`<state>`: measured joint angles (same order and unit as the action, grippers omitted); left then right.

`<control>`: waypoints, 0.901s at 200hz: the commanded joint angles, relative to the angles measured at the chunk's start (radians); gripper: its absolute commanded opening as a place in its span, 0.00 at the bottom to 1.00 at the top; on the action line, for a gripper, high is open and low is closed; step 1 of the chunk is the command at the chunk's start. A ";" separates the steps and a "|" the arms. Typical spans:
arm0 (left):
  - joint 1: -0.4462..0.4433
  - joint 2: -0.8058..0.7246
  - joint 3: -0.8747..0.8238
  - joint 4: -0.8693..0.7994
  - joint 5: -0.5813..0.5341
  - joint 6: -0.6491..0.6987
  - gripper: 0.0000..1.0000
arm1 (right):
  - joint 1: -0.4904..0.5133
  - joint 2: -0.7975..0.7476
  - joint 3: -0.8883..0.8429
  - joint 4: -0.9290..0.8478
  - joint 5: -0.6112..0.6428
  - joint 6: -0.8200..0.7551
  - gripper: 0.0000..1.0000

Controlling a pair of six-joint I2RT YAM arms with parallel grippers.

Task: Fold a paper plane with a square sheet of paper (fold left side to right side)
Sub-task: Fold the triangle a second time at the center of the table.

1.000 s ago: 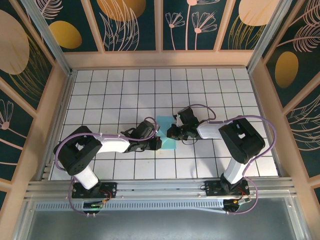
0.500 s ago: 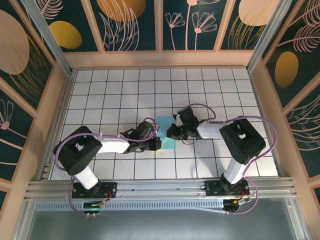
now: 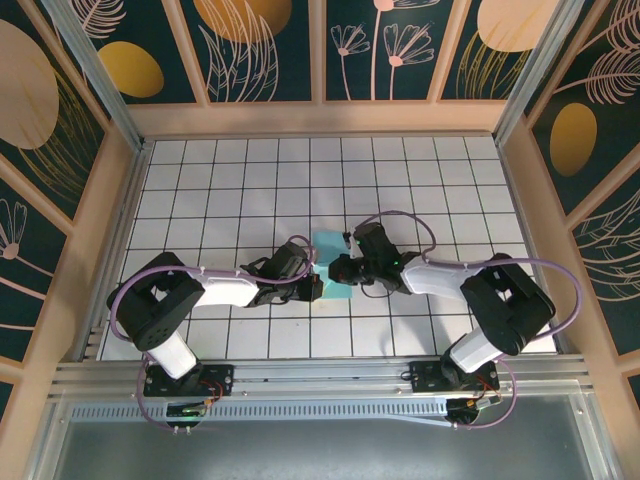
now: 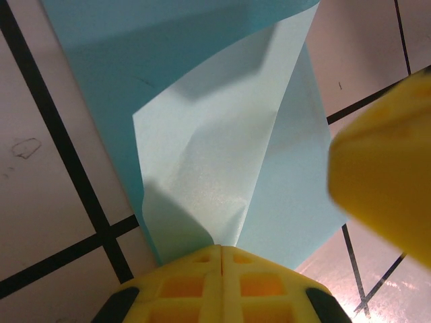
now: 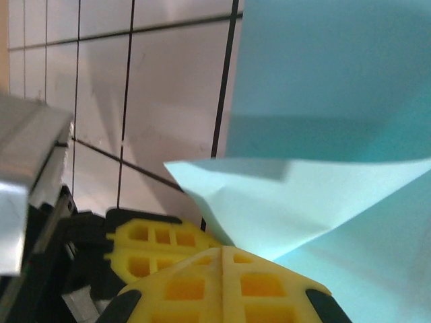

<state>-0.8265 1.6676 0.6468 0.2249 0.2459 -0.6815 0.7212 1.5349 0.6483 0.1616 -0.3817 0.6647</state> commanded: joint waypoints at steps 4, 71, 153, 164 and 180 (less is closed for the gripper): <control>0.008 0.040 -0.022 -0.070 -0.053 0.023 0.00 | 0.014 0.030 -0.006 0.059 0.029 0.031 0.00; 0.007 0.040 -0.016 -0.068 -0.054 0.023 0.00 | 0.044 0.097 0.014 0.096 0.029 0.051 0.00; 0.008 0.069 -0.018 -0.068 -0.057 0.017 0.00 | 0.048 0.153 0.047 0.053 0.061 0.038 0.00; 0.008 0.071 -0.018 -0.068 -0.057 0.015 0.00 | 0.047 0.162 0.052 0.040 0.066 0.034 0.00; 0.007 0.076 -0.019 -0.068 -0.056 0.012 0.00 | 0.047 0.172 0.056 0.029 0.074 0.035 0.00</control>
<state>-0.8246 1.6768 0.6476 0.2356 0.2504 -0.6819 0.7547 1.6775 0.6819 0.2287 -0.3317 0.6987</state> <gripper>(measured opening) 0.043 0.049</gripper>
